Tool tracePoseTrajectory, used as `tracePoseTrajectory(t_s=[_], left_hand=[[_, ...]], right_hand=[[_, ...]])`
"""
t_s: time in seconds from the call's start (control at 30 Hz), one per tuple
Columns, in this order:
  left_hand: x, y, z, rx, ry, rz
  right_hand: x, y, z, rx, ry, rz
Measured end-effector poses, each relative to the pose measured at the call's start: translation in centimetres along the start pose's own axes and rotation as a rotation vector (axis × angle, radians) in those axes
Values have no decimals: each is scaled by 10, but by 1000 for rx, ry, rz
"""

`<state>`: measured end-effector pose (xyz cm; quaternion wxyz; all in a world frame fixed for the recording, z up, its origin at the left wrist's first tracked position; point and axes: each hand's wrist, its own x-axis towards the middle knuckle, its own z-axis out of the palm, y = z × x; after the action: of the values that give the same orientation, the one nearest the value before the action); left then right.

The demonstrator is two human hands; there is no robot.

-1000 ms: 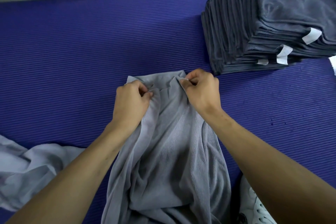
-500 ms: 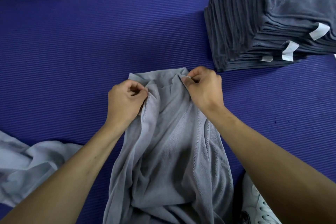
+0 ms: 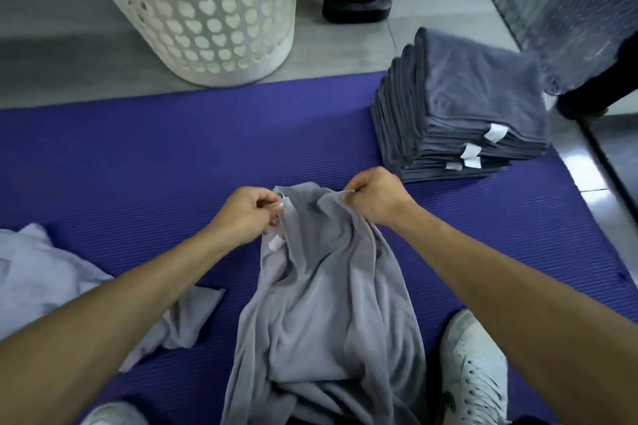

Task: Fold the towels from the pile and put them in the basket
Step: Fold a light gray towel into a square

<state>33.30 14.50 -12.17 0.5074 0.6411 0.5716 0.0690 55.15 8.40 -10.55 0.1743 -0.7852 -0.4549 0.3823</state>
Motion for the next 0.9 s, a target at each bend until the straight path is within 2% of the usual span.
tracePoseTrajectory(t_s=[0.17,0.23,0.33,0.43,0.53,0.6,0.67,0.77,0.83,0.9], left_hand=[[-57,45,-35,125,-87,-86],[-86,61,-49,175,-62,-130],[-129,84,-67,129,2,-193],[-175,108,-85,34,121,-171],[-218,136,-109,-141,474,109],[-248,145,-121,-67,597,262],[-274,149,-127,109,601,299],[-300,150,-133,87,725,356],[-318,152,-135,65,642,307],[-336,151,-134,81,457,207]], right_hand=[[-62,-39,-56,24,-63,32],[-91,-56,-74,29,-126,62],[-137,-81,-97,-107,-182,52],[-179,-103,-117,-91,-54,-15],[-218,-121,-135,-23,272,-211],[-242,-132,-149,39,434,-306],[-269,-141,-162,-45,438,-327],[-302,-145,-175,-75,519,-356],[-318,-141,-178,-35,539,-348],[-329,-134,-175,-47,494,-315]])
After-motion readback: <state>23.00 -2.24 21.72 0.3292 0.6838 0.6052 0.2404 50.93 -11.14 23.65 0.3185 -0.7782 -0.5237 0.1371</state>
